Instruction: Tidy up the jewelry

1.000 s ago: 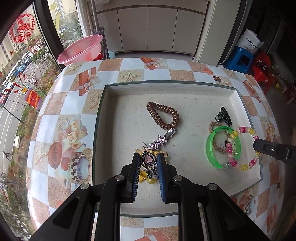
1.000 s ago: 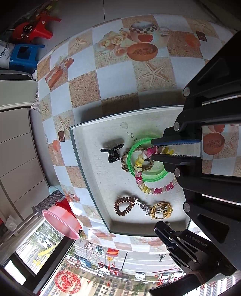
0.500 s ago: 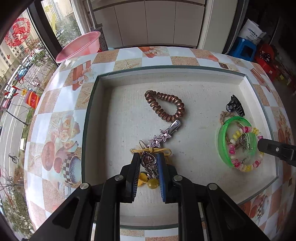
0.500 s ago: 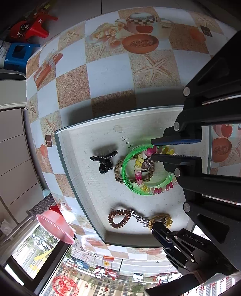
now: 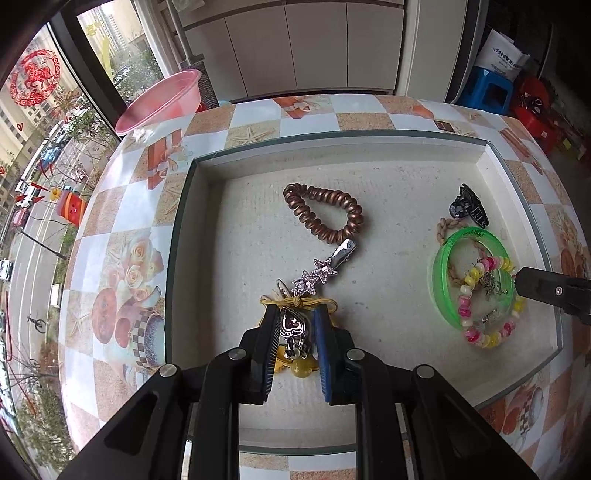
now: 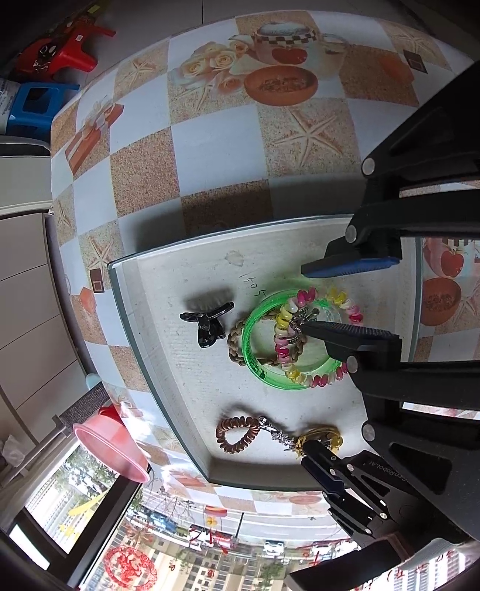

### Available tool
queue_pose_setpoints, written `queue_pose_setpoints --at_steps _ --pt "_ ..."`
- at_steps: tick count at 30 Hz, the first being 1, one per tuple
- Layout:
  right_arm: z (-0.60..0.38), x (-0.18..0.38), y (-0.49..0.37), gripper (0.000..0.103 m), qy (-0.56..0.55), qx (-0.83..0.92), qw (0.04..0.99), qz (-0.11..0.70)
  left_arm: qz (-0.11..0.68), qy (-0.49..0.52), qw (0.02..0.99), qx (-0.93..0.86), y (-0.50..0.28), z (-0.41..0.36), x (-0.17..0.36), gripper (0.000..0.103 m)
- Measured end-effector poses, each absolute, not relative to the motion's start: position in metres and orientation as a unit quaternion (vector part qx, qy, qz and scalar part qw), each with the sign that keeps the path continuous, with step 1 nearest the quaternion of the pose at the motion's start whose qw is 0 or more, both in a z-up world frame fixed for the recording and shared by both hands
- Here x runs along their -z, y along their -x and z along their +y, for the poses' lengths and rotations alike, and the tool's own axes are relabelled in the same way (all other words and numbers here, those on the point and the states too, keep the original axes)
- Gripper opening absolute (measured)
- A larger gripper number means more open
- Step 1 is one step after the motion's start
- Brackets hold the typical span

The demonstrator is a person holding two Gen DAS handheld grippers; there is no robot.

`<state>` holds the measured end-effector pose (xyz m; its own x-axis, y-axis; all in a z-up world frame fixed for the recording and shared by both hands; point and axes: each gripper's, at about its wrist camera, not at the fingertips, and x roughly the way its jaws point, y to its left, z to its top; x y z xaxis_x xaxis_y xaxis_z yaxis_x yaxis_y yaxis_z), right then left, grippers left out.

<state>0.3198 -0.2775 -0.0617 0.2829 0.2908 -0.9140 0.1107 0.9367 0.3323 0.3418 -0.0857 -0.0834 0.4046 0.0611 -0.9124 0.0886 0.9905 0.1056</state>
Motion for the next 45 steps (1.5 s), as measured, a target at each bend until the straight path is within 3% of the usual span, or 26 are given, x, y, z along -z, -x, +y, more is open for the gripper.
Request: queue_pose_setpoints --at_steps 5,6,7,8,18,20,24,45 --pt "-0.279 0.053 -0.316 0.037 -0.176 -0.059 0.789 0.586 0.539 -0.08 0.839 0.013 -0.341 -0.089 0.08 0.035" --pt "-0.28 0.051 -0.315 0.037 -0.177 -0.059 0.789 0.585 0.538 -0.08 0.839 0.012 -0.341 -0.089 0.079 0.047" --pt "-0.281 0.05 -0.314 0.037 -0.179 -0.059 0.788 0.586 0.536 -0.079 0.841 0.006 -0.341 -0.088 0.077 0.085" --pt "-0.281 0.05 -0.315 0.037 -0.179 -0.059 0.788 0.586 0.526 -0.079 0.847 -0.003 -0.339 -0.087 0.073 0.103" --pt "-0.275 0.046 -0.316 0.04 -0.172 -0.062 0.781 0.597 0.53 -0.079 0.844 0.003 -0.339 -0.082 0.061 0.103" --pt "-0.271 0.046 -0.316 0.063 -0.173 -0.067 0.78 0.598 0.533 -0.079 0.843 0.005 -0.337 -0.081 0.061 0.103" --pt "-0.267 0.044 -0.315 0.084 -0.186 -0.075 0.779 0.594 0.54 -0.076 0.838 0.006 -0.332 -0.077 0.061 0.103" --pt "-0.253 0.029 -0.255 0.086 -0.115 -0.032 0.809 0.575 0.53 -0.057 0.846 0.004 -0.267 -0.054 0.039 0.103"
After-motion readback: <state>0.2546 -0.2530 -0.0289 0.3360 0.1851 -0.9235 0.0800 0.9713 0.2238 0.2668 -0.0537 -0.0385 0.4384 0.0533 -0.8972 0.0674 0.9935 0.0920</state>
